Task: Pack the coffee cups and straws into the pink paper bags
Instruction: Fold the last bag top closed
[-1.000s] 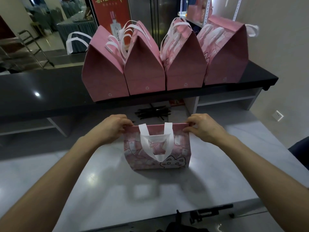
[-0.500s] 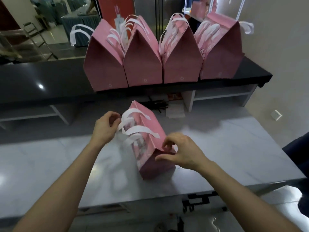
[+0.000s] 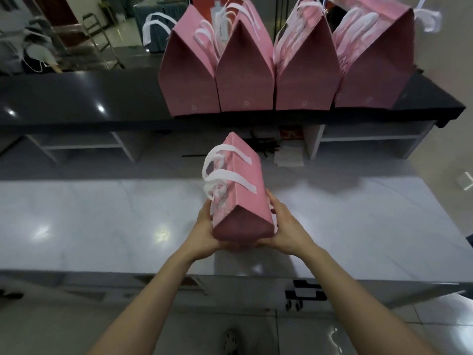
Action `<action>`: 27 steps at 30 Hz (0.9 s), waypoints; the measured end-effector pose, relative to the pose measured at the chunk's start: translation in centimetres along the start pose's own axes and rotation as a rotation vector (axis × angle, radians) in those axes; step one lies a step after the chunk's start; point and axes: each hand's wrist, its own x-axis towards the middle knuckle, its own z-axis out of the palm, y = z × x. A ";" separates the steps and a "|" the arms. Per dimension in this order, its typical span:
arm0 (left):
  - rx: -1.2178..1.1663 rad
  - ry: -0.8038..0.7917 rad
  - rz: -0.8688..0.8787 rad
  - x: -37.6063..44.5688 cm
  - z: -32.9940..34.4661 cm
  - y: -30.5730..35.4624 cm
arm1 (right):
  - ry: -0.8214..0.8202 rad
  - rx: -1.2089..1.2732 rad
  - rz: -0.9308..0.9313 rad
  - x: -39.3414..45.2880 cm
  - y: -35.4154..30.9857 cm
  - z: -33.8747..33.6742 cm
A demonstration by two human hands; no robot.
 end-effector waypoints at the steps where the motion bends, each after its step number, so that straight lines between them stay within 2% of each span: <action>1: -0.029 -0.003 -0.013 0.0 -0.2 -0.3 | 0.014 0.013 -0.004 -0.1 -0.2 0.3; 7: 0.094 -0.020 0.026 -1.6 -2.8 -1.1 | 0.049 0.006 -0.044 -0.4 -3.9 2.8; 11: 0.080 0.002 0.062 -3.6 -7.2 -2.0 | 0.058 -0.031 -0.085 0.0 -8.5 5.6; 20: 0.127 0.074 0.241 -7.7 -25.1 -1.1 | 0.127 -0.034 -0.218 5.0 -24.1 12.5; 23: 0.200 0.200 0.311 -7.2 -30.2 0.3 | 0.172 -0.039 -0.258 7.6 -29.0 12.7; 27: 0.223 0.284 0.406 -3.1 -35.9 1.8 | 0.213 -0.051 -0.321 12.8 -34.0 10.6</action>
